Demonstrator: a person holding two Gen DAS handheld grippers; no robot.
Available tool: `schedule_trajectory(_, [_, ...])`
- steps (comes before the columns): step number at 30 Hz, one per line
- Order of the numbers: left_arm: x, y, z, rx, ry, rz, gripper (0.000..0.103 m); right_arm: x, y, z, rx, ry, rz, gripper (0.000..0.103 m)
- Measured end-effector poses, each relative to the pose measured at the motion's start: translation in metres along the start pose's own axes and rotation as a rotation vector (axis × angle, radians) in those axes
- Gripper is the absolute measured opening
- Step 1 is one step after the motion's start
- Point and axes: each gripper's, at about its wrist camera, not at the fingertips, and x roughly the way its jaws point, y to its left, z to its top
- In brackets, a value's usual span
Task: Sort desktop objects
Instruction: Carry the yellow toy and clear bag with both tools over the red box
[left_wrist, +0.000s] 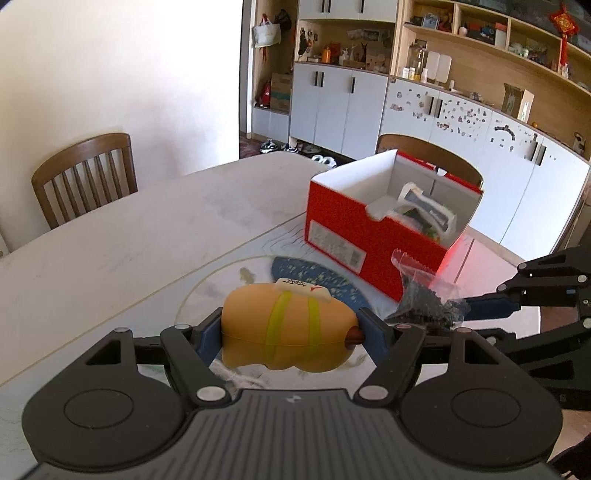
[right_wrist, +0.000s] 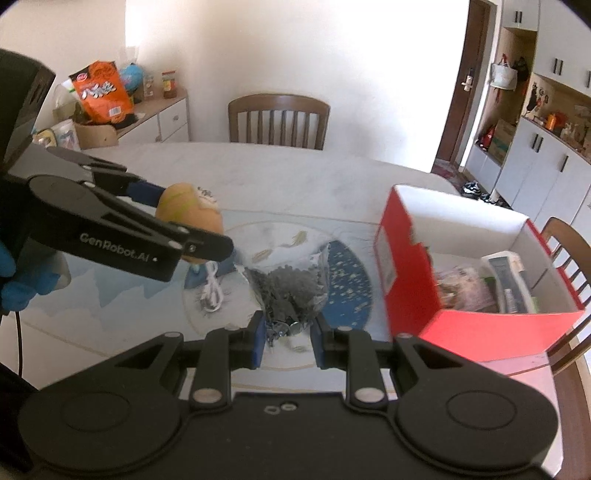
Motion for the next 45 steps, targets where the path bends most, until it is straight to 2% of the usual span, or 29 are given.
schedule_trajectory(11, [0.012, -0.034, 0.031, 0.031, -0.032, -0.033, 0.074, -0.014, -0.054, 0.006, 0.035, -0.035, -0.047, 0.024])
schedule_trajectory(23, [0.042, -0.076, 0.064, 0.063, -0.046, -0.067, 0.074, -0.015, -0.111, 0.006, 0.062, -0.045, -0.076, 0.024])
schedule_trajectory(34, [0.08, -0.114, 0.092, 0.094, -0.038, -0.081, 0.074, -0.004, -0.164, 0.009, 0.031, -0.037, -0.059, 0.024])
schedule_trajectory(45, [0.121, -0.125, 0.122, 0.085, -0.004, -0.059, 0.074, 0.016, -0.197, 0.013, -0.01, -0.008, -0.018, 0.024])
